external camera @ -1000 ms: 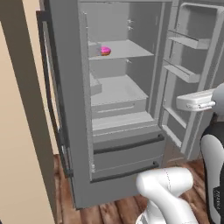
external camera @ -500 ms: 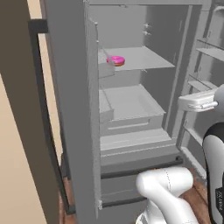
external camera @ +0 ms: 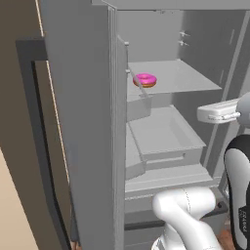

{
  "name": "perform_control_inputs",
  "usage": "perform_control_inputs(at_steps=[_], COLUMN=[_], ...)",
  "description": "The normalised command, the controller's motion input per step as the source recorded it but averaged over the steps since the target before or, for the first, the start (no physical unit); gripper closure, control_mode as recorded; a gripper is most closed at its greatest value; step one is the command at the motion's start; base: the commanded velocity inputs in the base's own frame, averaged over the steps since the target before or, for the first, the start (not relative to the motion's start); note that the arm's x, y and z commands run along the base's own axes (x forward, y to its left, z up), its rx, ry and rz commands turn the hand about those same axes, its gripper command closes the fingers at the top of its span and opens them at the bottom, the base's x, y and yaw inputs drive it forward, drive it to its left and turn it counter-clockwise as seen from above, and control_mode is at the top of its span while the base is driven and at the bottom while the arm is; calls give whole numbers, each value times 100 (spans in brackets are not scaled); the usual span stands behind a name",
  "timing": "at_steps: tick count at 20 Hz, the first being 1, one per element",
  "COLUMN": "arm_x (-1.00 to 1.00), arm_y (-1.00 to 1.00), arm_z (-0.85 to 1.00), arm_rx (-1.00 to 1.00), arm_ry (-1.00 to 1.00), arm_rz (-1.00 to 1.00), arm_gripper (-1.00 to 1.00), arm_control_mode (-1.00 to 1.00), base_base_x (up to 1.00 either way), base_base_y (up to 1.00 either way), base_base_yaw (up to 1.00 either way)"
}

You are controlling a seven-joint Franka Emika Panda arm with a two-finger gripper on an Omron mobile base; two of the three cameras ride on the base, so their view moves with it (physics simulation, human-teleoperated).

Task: Take the donut and cupcake from the fridge and place them on the empty tray on the dining counter.

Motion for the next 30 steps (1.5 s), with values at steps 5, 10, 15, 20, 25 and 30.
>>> perform_control_inputs(at_steps=[5,10,15,20,25,30], arm_x=[0,0,0,1,40,66], arm_y=[0,0,0,2,3,22], arm_z=[0,0,0,0,3,0], arm_rx=[0,0,0,0,0,0], arm_ry=[0,0,0,5,6,1], arm_rz=[0,0,0,20,19,2], arm_gripper=[-100,-100,-100,-100,-100,-100], arm_control_mode=[100,100,100,-100,-100,-100], base_base_x=[78,48,9,2,0,0], base_base_y=[-5,0,0,1,0,0], base_base_yaw=[15,9,3,3,0,0])
